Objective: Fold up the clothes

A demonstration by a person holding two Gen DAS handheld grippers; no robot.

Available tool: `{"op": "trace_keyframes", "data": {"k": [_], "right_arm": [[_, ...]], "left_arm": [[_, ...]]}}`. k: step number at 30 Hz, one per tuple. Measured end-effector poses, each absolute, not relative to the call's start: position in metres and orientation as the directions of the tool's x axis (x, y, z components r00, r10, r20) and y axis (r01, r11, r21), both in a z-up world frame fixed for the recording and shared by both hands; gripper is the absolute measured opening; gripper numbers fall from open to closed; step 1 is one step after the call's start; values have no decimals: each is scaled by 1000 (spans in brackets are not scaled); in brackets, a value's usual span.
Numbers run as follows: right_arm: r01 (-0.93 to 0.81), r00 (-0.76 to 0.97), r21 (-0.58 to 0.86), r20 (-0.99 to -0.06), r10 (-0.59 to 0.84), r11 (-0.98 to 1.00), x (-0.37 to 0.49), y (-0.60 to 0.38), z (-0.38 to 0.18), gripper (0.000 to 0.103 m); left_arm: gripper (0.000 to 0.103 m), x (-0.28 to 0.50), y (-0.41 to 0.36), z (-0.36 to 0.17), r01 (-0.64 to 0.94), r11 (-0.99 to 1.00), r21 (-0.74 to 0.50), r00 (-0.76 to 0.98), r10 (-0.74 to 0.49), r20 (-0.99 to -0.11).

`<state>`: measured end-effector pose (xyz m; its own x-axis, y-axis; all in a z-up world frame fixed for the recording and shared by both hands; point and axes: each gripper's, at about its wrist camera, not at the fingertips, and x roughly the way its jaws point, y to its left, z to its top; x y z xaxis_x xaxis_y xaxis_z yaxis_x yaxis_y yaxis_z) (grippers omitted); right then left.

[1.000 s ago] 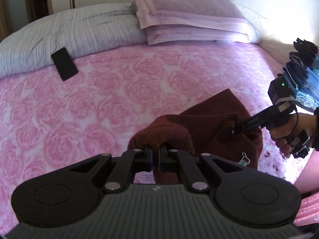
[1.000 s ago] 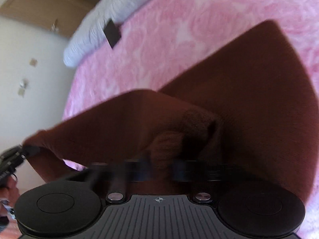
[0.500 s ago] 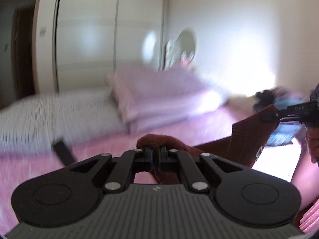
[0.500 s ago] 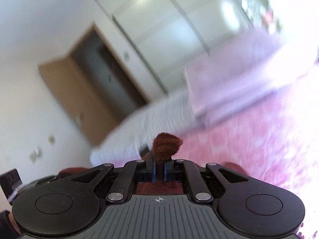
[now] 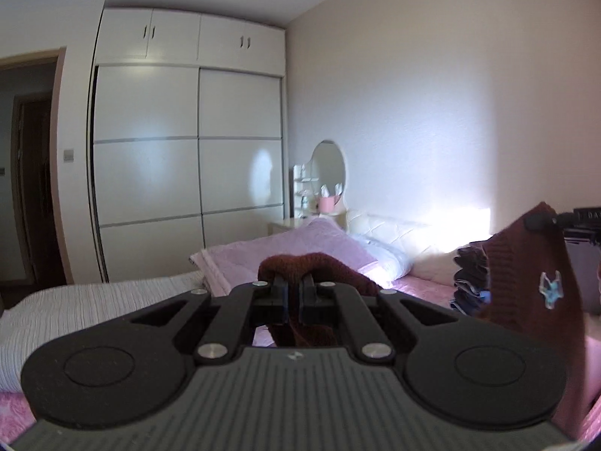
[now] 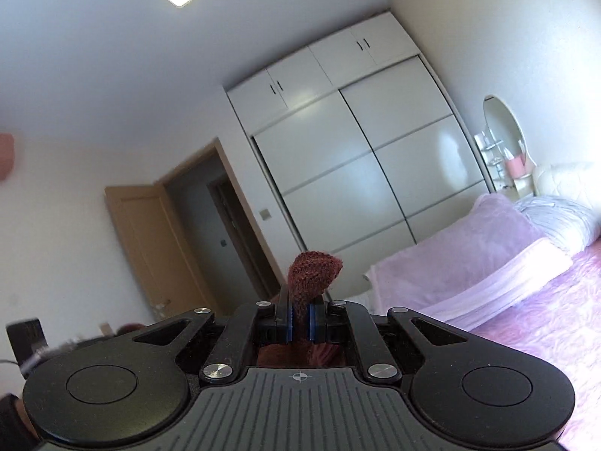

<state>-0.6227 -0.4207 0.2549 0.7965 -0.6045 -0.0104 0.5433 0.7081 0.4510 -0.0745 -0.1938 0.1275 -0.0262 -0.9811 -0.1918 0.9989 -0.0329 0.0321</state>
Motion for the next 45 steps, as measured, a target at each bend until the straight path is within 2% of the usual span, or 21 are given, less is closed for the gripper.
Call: {"op": "trace_keyframes", "data": {"k": [5,9,10,12,13,14,18,22,24,29,31,32,34,35,37,38,39,40,45], "right_arm": [[535,823,482,-112,-557,694,-589,-522,202,6],[525,845,497,-202,-496,691,-543,-633,127,7],[533,843,495,-239,-482,687,-532,-659,101,7],[588,808,471,-368,-459,658,-513,-697,49,26],[620,781,451,-435,-449,642,-503,-712,26,51],[650,749,429,-499,-436,627,-493,-727,3,58],[665,712,441,-619,-332,603,-498,-736,-53,58],[697,635,414,-736,-235,586,-522,-712,-80,58],[714,578,382,-794,-187,587,-537,-694,-99,58],[776,478,365,-873,-101,514,-584,-647,-139,58],[800,458,370,-885,-82,473,-598,-633,-151,58],[805,461,379,-884,-78,457,-602,-629,-156,58],[809,475,405,-877,-71,425,-606,-621,-159,58],[810,484,417,-872,-69,413,-606,-619,-162,58],[814,489,425,-869,-74,397,-605,-622,-163,58],[816,491,430,-868,-71,387,-605,-624,-162,43],[816,495,437,-866,-66,377,-607,-626,-158,16],[817,494,437,-867,-66,375,-610,-626,-148,6],[813,462,392,-884,-69,431,-626,-612,-90,4]], "left_arm": [[4,-56,-293,58,998,66,2,63,-943,-328],[7,-27,-389,-44,979,196,-51,147,-859,-491],[8,-15,-411,-74,968,240,-75,159,-815,-557],[16,-1,-440,-130,941,329,-76,190,-704,-684],[16,0,-448,-154,931,361,-59,207,-653,-728],[16,-2,-446,-171,927,372,-51,206,-619,-758],[26,-19,-409,-226,932,362,-26,170,-499,-849],[34,-60,-347,-258,951,304,-56,66,-376,-924],[37,-81,-315,-271,955,278,-99,-1,-333,-943],[44,-114,-260,-296,930,305,-203,-114,-288,-951],[43,-116,-254,-307,917,331,-221,-130,-276,-952],[40,-116,-251,-312,911,344,-229,-137,-270,-953],[22,-115,-251,-322,902,360,-238,-149,-257,-955],[12,-113,-252,-323,901,357,-244,-155,-260,-953],[8,-107,-252,-314,900,343,-270,-176,-283,-943],[7,-104,-247,-307,900,337,-276,-180,-288,-940],[7,-101,-241,-301,901,332,-280,-185,-291,-939],[7,-98,-235,-294,901,327,-284,-189,-294,-937],[6,-84,-206,-261,902,303,-306,-212,-306,-928]]}}
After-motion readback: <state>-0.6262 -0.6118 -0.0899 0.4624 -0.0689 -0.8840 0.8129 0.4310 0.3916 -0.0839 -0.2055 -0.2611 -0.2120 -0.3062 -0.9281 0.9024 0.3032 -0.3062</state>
